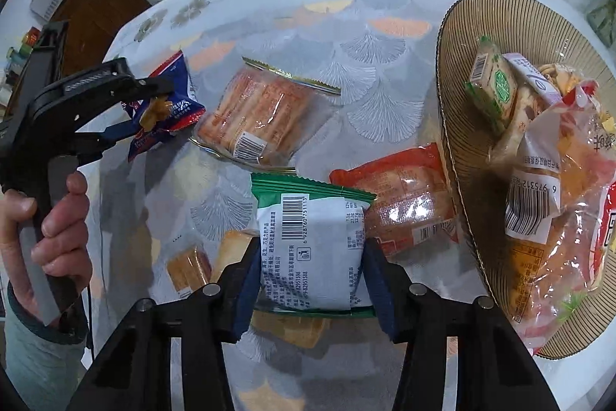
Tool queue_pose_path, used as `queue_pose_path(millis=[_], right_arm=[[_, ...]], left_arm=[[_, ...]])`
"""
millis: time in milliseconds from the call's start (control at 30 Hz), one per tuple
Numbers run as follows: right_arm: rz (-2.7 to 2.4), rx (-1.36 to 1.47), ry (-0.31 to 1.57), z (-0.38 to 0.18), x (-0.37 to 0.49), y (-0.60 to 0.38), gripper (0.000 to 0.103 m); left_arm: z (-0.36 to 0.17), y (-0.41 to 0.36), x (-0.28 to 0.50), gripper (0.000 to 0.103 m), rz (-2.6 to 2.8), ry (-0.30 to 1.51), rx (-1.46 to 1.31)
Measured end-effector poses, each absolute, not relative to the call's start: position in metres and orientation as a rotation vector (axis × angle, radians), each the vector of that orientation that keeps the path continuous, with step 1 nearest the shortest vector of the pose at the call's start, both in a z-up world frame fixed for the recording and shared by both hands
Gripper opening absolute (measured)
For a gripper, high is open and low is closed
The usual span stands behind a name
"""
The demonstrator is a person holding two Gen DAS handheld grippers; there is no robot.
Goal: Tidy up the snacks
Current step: 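Grasp the blue biscuit bag with the left tool while the right grasps the green-label pack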
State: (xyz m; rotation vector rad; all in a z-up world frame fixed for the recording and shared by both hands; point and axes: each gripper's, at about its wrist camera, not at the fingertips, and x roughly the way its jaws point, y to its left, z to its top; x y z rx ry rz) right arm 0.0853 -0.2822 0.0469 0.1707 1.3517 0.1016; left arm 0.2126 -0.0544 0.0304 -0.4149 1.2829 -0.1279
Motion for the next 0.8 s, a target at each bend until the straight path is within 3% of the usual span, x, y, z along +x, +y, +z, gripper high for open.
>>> queue_pose_path(millis=[67,200,800], right_arm=[[0.103,0.164,1.344,0.048,0.083,-0.281,0.049],[0.113,0.182,1.338,0.053,0.073,-0.281,0.049],[0.201,0.200,1.250,0.111,0.029,-0.290,0.049]], left_arm=[[0.033,-0.056,0.211,0.051,-0.120,1.267,-0.384],[0.040,-0.054,0.204,0.045,-0.142,1.253,-0.380],[0.111,-0.070,0.135,0.044,-0.244,1.180,-0.344]])
